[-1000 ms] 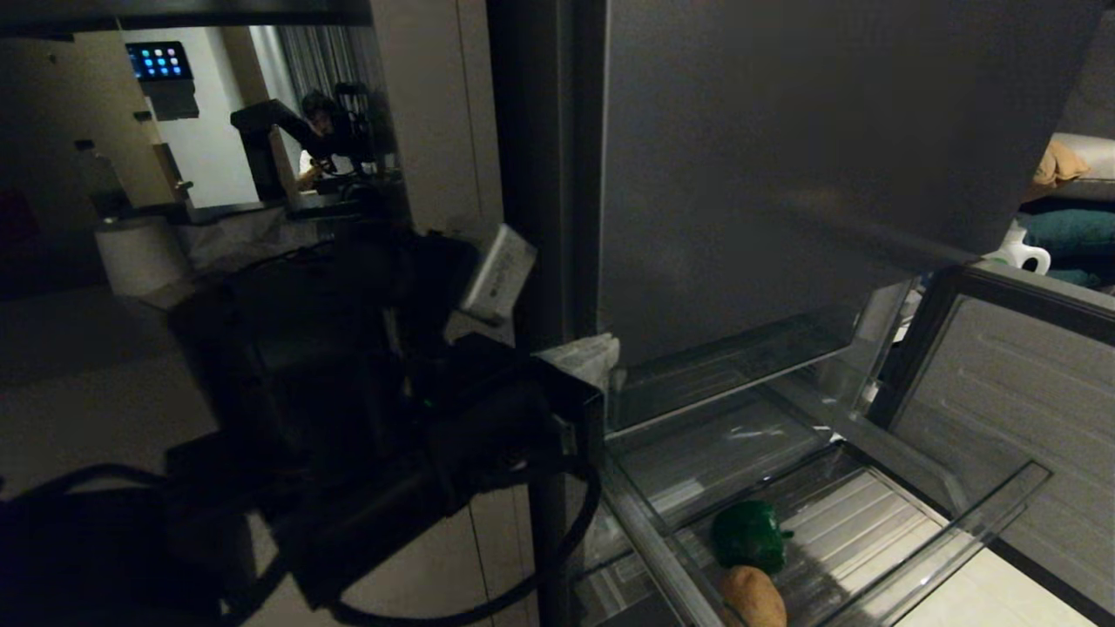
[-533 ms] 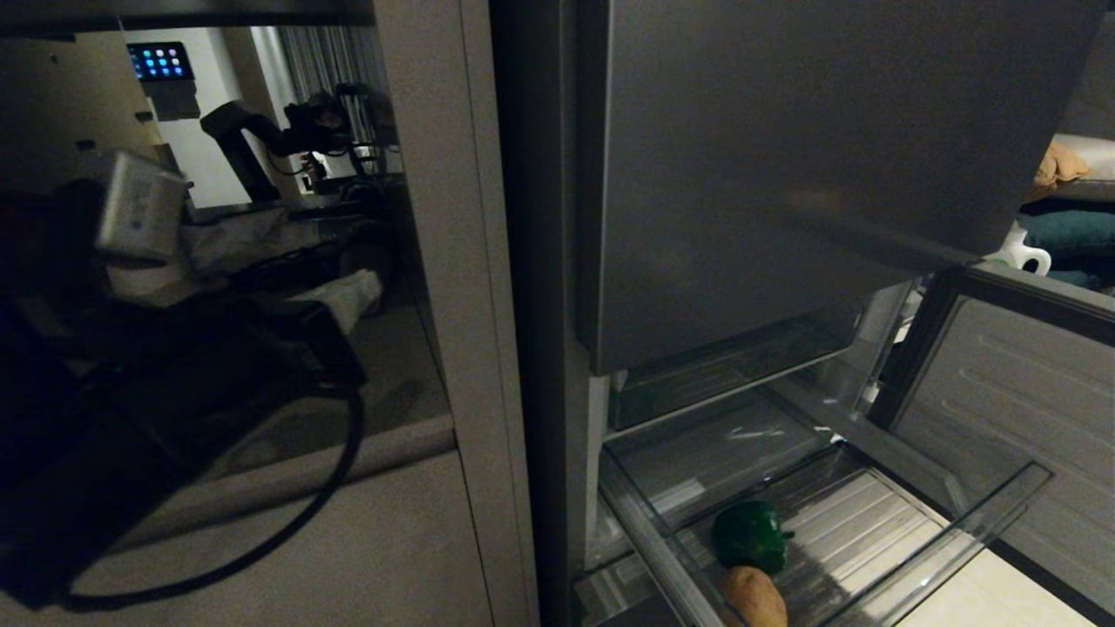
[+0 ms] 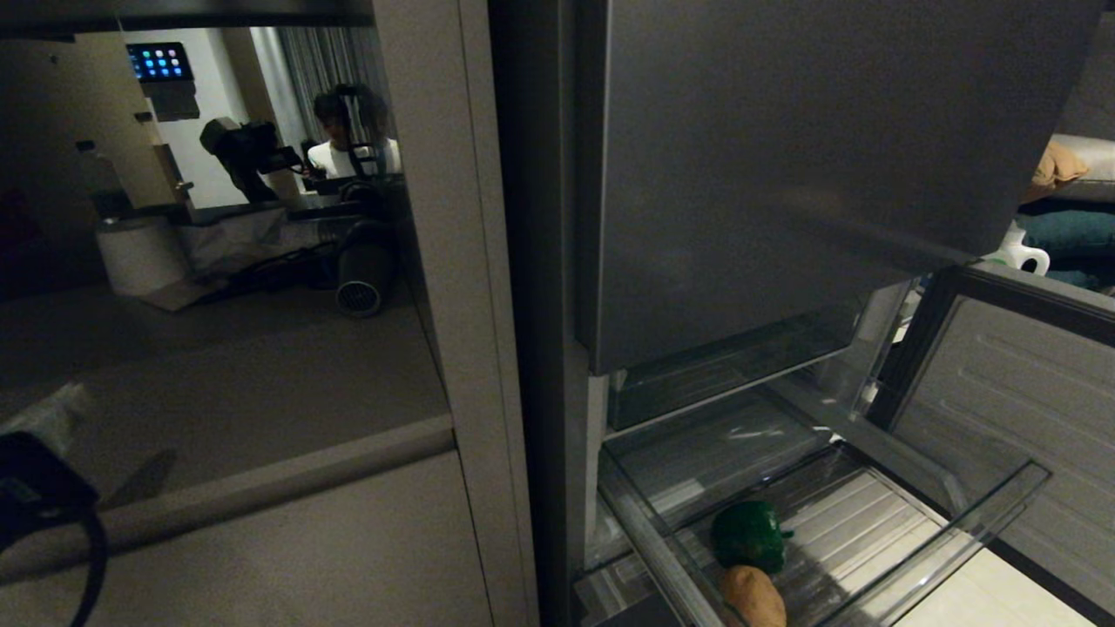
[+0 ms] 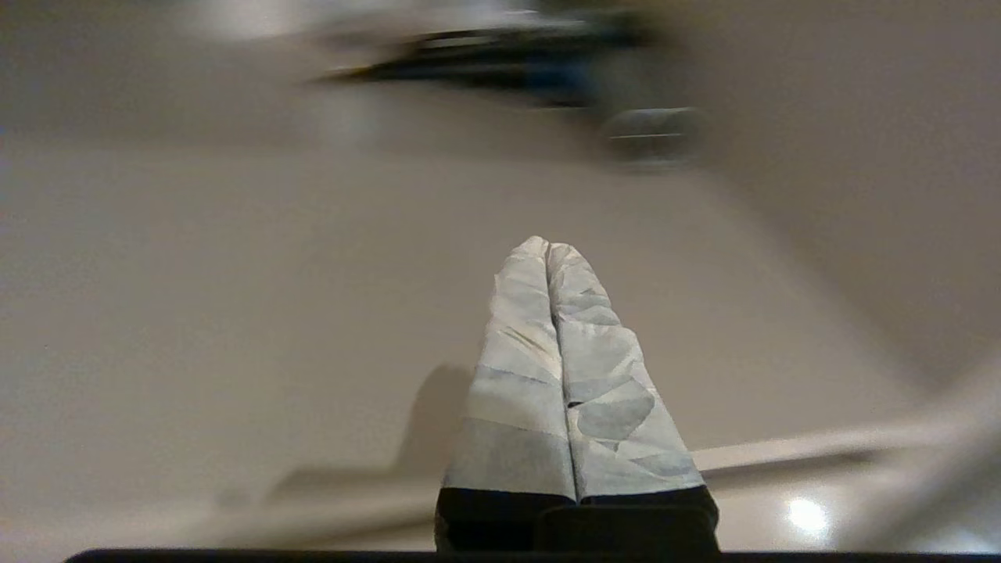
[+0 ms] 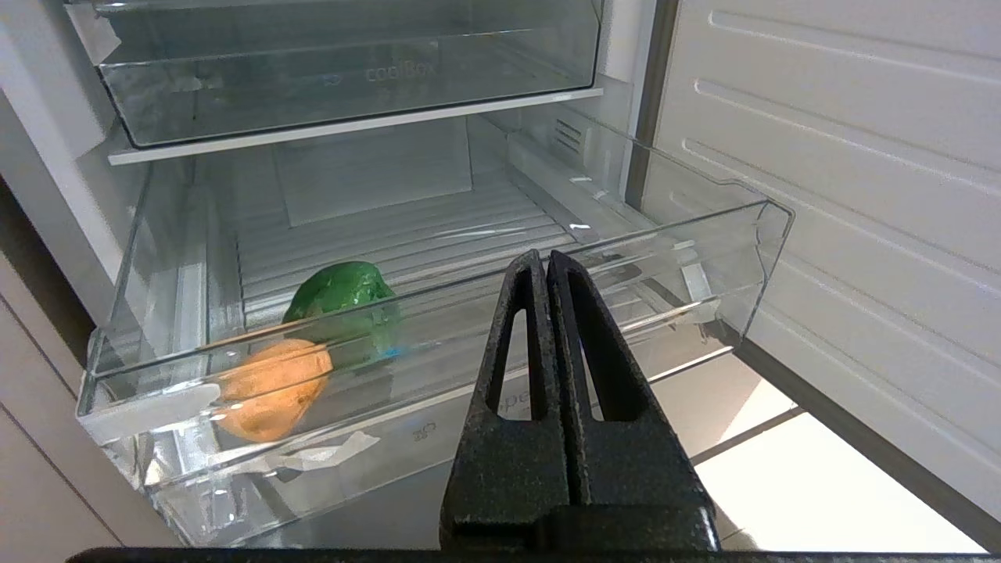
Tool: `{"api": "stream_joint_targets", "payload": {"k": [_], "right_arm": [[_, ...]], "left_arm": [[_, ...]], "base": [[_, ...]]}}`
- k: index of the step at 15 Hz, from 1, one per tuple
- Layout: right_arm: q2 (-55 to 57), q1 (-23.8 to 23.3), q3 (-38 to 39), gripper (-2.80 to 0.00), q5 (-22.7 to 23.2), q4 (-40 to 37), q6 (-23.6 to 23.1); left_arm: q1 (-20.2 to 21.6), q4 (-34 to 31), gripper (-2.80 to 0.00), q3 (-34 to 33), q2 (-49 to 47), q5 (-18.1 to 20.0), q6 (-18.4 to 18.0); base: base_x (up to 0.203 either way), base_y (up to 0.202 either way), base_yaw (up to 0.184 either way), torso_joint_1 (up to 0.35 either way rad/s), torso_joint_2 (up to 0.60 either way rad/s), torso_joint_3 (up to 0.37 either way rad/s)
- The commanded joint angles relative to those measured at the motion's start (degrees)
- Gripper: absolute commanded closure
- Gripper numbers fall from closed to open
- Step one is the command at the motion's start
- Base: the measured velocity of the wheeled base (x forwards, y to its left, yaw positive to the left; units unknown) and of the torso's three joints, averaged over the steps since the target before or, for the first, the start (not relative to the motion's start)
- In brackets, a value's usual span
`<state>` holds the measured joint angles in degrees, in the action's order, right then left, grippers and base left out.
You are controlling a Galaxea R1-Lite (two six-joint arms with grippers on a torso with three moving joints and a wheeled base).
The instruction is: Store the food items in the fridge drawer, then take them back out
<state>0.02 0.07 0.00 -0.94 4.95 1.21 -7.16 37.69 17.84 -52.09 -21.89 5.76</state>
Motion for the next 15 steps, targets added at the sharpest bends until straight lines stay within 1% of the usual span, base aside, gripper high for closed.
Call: {"api": "stream_joint_targets", "payload": {"k": [1, 2, 3, 5, 6, 7, 8, 9, 11, 12, 13, 15], "right_arm": [[-0.11, 0.01, 1.76, 0.0, -0.03, 0.06, 0.02], [-0.11, 0.01, 1.76, 0.0, -0.03, 0.06, 0.02], [-0.11, 0.01, 1.76, 0.0, -0.03, 0.06, 0.02], [-0.11, 0.01, 1.76, 0.0, -0.03, 0.06, 0.11], [-0.11, 0.01, 1.76, 0.0, -0.03, 0.06, 0.11], [-0.11, 0.01, 1.76, 0.0, -0.03, 0.06, 0.11], [-0.11, 0.01, 1.76, 0.0, -0.03, 0.06, 0.11], [-0.11, 0.01, 1.76, 0.0, -0.03, 0.06, 0.04], [-0.11, 0.01, 1.76, 0.0, 0.06, 0.06, -0.06], [-0.11, 0.01, 1.76, 0.0, 0.03, 0.06, -0.06], [-0.11, 0.01, 1.76, 0.0, 0.06, 0.06, -0.06], [-0.11, 0.01, 1.67, 0.0, -0.11, -0.12, -0.58]], "left_arm": [[7.09, -4.63, 0.0, -3.41, 10.61, -0.25, 0.14], [7.58, -7.97, 0.0, -5.14, 14.19, 0.71, -0.24], [7.68, -13.19, 0.0, -7.31, 17.79, 3.65, -1.06], [7.65, -25.17, 0.0, -11.29, 25.47, 13.53, -3.31], [7.63, -29.96, 0.0, -13.12, 29.55, 16.68, -4.41], [7.45, -34.66, 0.0, -14.34, 34.49, 18.76, -5.39], [7.29, -37.97, 0.0, -14.78, 38.62, 19.92, -6.02], [7.26, -40.08, 0.0, -15.01, 43.06, 20.5, -6.73], [7.21, -41.63, 0.0, -15.5, 50.82, 21.31, -8.82], [7.19, -40.52, 0.0, -16.39, 52.26, 21.73, -9.72], [7.17, -37.69, 0.0, -17.68, 52.12, 22.04, -9.62], [7.16, -37.86, 0.0, -17.79, 52.01, 22.26, -9.01]], "base": [[0.0, 0.0, 0.0, 0.0, 0.0, 0.0], [0.0, 0.0, 0.0, 0.0, 0.0, 0.0], [0.0, 0.0, 0.0, 0.0, 0.0, 0.0], [0.0, 0.0, 0.0, 0.0, 0.0, 0.0], [0.0, 0.0, 0.0, 0.0, 0.0, 0.0], [0.0, 0.0, 0.0, 0.0, 0.0, 0.0], [0.0, 0.0, 0.0, 0.0, 0.0, 0.0], [0.0, 0.0, 0.0, 0.0, 0.0, 0.0], [0.0, 0.0, 0.0, 0.0, 0.0, 0.0], [0.0, 0.0, 0.0, 0.0, 0.0, 0.0], [0.0, 0.0, 0.0, 0.0, 0.0, 0.0], [0.0, 0.0, 0.0, 0.0, 0.0, 0.0]]}}
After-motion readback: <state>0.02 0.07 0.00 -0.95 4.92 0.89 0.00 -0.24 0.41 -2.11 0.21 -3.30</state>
